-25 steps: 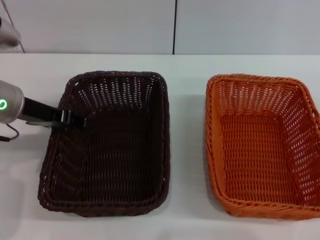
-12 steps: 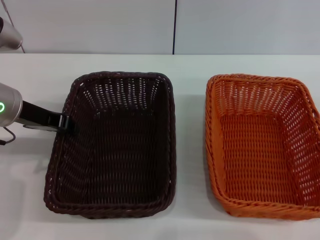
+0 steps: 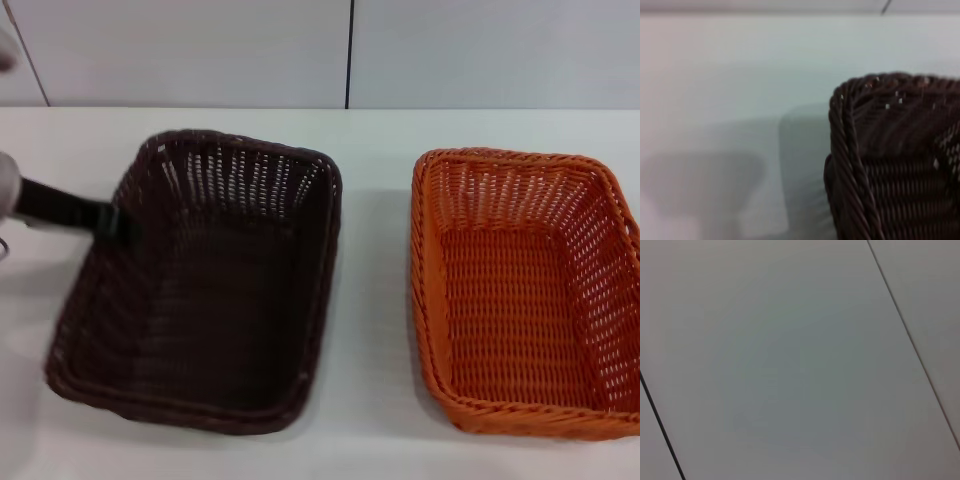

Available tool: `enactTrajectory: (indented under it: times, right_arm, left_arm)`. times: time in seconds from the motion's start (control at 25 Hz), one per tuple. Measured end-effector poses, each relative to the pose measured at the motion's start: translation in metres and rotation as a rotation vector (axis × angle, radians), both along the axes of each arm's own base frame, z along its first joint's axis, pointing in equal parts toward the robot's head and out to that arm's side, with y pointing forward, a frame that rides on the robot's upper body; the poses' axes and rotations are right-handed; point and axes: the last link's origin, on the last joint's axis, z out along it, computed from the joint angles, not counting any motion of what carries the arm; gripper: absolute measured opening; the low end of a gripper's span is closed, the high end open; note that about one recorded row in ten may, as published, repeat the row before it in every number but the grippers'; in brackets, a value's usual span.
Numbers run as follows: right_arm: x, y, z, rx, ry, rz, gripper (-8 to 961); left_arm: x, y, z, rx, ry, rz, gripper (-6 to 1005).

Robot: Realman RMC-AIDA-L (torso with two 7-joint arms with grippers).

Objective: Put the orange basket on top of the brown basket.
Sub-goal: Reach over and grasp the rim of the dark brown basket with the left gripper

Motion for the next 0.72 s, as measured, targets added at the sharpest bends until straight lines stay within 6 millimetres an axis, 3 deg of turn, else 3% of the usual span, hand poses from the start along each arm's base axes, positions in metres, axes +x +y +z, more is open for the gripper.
enactTrajectory:
  times: [0.24, 0.44, 0.72]
  right_arm:
    - [0.001, -0.001, -0.001, -0.001, 0.002, -0.002, 550]
    - [0.002, -0.003, -0.002, -0.002, 0.004, -0.006, 550]
    - [0.002, -0.003, -0.001, -0.001, 0.002, -0.007, 549]
  left_arm:
    - [0.011, 0.006, 0.051, 0.061, 0.015, -0.059, 222]
    - [0.017, 0.008, 0.079, 0.085, 0.055, -0.100, 209]
    - [0.032, 0.008, 0.090, -0.050, 0.139, -0.269, 210]
